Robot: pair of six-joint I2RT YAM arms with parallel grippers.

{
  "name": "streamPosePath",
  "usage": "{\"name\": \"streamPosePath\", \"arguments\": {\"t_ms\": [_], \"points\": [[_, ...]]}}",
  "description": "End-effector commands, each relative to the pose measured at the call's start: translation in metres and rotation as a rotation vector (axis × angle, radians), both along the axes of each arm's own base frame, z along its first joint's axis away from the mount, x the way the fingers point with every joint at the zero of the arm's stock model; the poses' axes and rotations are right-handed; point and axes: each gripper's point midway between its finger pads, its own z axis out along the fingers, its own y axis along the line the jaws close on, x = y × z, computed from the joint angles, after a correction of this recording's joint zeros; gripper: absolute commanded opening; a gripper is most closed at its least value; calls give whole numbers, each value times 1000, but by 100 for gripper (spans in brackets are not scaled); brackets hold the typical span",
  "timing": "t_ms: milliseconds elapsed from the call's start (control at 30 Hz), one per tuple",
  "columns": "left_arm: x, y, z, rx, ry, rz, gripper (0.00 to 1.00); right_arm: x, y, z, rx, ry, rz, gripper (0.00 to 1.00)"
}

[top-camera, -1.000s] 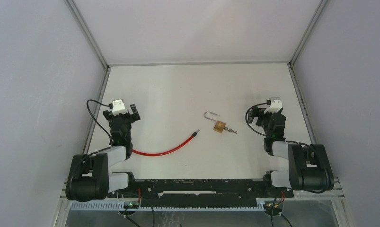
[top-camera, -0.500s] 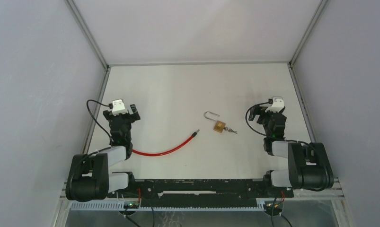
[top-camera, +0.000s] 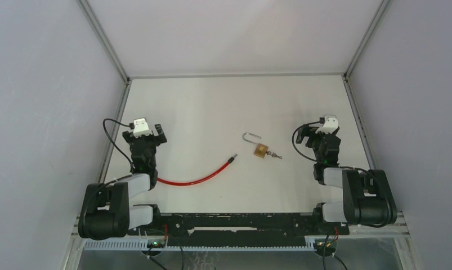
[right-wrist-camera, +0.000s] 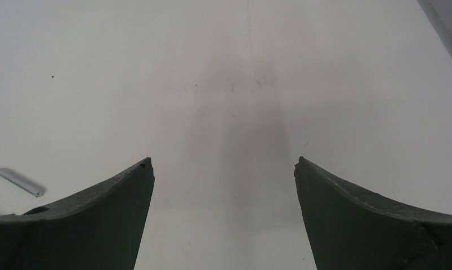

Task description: Unlock with the key

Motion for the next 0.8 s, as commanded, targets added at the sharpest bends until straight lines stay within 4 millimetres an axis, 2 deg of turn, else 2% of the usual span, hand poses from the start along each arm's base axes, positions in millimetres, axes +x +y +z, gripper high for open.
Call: {"name": "streamPosePath", "arguments": {"t_ms": [0, 567, 767], "points": [[-2, 4, 4, 8, -31, 15, 100, 6, 0, 16, 5, -63, -4, 99], [1, 4, 2, 7, -17, 9, 100, 6, 0, 16, 5, -62, -3, 99], [-3, 5, 3, 8, -33, 14, 100, 6, 0, 16, 6, -63, -4, 99]]}}
